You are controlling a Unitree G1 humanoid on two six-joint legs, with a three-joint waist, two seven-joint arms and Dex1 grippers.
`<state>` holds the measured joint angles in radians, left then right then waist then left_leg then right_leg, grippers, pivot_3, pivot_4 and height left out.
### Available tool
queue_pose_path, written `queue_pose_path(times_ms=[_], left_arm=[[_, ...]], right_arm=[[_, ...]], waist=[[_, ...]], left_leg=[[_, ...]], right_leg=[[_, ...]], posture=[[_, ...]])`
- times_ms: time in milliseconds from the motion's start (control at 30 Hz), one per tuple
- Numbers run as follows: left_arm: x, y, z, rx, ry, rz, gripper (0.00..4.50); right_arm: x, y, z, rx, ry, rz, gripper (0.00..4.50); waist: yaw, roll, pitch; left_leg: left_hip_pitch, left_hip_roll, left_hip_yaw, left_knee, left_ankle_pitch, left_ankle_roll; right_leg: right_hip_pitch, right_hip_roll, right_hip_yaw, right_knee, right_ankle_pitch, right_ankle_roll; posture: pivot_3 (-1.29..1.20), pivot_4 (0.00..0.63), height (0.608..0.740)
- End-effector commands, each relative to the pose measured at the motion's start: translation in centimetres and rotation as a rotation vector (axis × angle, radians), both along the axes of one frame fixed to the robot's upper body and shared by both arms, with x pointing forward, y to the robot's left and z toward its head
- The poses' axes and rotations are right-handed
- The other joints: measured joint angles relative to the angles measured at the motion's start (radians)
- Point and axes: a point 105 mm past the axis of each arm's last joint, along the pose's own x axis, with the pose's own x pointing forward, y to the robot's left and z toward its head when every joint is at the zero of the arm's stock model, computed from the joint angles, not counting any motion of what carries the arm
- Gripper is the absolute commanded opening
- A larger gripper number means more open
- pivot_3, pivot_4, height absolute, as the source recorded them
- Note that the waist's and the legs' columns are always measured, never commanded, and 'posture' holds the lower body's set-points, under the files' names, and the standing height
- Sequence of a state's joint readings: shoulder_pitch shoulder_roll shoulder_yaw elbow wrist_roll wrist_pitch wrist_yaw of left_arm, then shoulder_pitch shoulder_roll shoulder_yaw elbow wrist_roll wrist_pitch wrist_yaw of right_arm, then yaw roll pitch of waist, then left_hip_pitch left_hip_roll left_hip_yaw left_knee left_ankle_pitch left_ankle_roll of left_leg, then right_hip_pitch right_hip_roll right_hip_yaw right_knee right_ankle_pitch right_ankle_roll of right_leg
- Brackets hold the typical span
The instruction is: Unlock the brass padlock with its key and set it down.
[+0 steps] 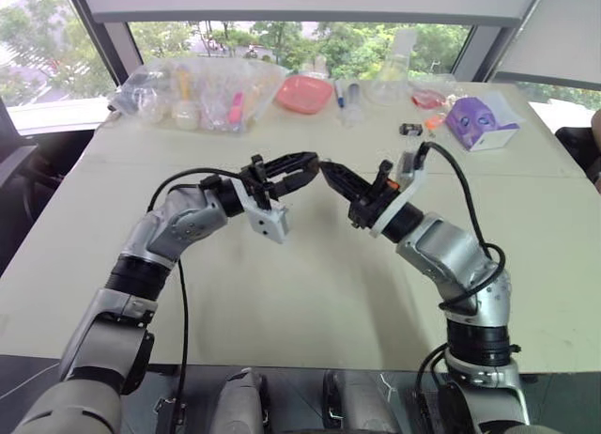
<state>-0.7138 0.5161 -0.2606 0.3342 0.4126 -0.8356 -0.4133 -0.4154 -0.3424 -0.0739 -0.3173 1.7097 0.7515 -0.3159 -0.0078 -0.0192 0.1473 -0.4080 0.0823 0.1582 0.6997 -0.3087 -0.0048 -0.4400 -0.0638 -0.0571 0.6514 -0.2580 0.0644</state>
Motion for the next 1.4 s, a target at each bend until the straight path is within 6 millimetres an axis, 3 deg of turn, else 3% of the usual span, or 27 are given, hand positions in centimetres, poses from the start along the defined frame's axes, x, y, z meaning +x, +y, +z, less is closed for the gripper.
queue_pose_path(times_ms=[33,100,233,300,900,1000,1167,1200,1400], left_arm=[[0.4,0.4,2.1,-0.051,0.101,-0.023,0.71],[0.6,0.5,2.6,-0.049,0.144,-0.031,0.71],[0.5,0.2,3.5,-0.045,0.241,-0.073,0.71],[0.2,-0.1,3.6,-0.033,0.283,-0.094,0.71],[-1.3,-1.5,3.0,-0.015,0.307,-0.158,0.71],[-1.5,-1.6,3.0,-0.015,0.304,-0.165,0.71],[-1.6,-1.6,2.9,-0.013,0.302,-0.168,0.71],[-1.7,-1.6,2.9,-0.012,0.302,-0.169,0.71],[-1.3,-1.4,2.8,-0.034,0.335,-0.152,0.71]], right_arm=[[-0.3,-1.3,1.1,-0.145,-0.204,-0.032,0.34],[-0.6,-1.7,1.7,-0.159,-0.273,-0.012,0.95],[-0.8,-1.9,1.0,-0.355,-0.371,0.038,3.19],[-0.8,-1.9,0.8,-0.381,-0.391,0.05,4.1],[0.0,-0.3,1.5,-0.265,-0.396,0.096,4.1],[0.2,-0.2,1.6,-0.25,-0.384,0.093,2.88],[0.3,-0.2,1.8,-0.234,-0.379,0.09,0.34],[0.3,-0.2,1.8,-0.233,-0.379,0.09,0.07],[0.0,0.0,1.6,-0.254,-0.38,0.111,0.07]], waist=[[-0.003,0.0,0.0],[-0.004,0.0,0.0],[-0.003,0.0,0.0],[-0.003,0.0,0.0],[-0.002,0.0,0.0],[-0.002,0.0,0.0],[-0.002,0.0,0.0],[-0.001,0.0,0.0],[-0.002,0.0,0.0]], left_leg=[[0.0,0.0,0.0,0.0,0.0,0.0],[0.0,0.0,0.0,0.0,0.0,0.0],[0.0,0.0,0.0,0.0,0.0,0.0],[0.0,0.0,0.0,0.0,0.0,0.0],[0.0,0.0,0.0,0.0,0.001,-0.001],[0.0,0.0,0.0,0.0,0.001,-0.001],[0.0,0.0,0.0,0.0,0.001,-0.001],[0.0,0.0,0.0,0.0,0.001,-0.001],[0.0,0.0,0.0,0.0,0.001,-0.001]], right_leg=[[0.0,0.0,0.0,0.0,0.0,0.0],[0.0,0.001,0.0,0.0,0.0,0.0],[-0.001,0.002,0.0,0.0,0.0,0.0],[-0.001,0.002,0.0,0.0,0.0,0.0],[-0.001,0.002,0.0,0.0,0.0,0.0],[-0.001,0.002,0.0,0.0,0.0,0.0],[-0.001,0.002,0.0,0.0,0.0,0.0],[-0.001,0.002,0.0,0.0,0.0,0.0],[-0.001,0.002,0.0,0.0,0.0,0.0]], posture=[[0.0,0.15,0.739],[0.0,0.15,0.739],[0.0,0.15,0.739],[0.0,0.15,0.739],[0.0,0.15,0.739],[0.0,0.15,0.739],[0.0,0.15,0.739],[0.0,0.15,0.739],[0.0,0.15,0.739]])
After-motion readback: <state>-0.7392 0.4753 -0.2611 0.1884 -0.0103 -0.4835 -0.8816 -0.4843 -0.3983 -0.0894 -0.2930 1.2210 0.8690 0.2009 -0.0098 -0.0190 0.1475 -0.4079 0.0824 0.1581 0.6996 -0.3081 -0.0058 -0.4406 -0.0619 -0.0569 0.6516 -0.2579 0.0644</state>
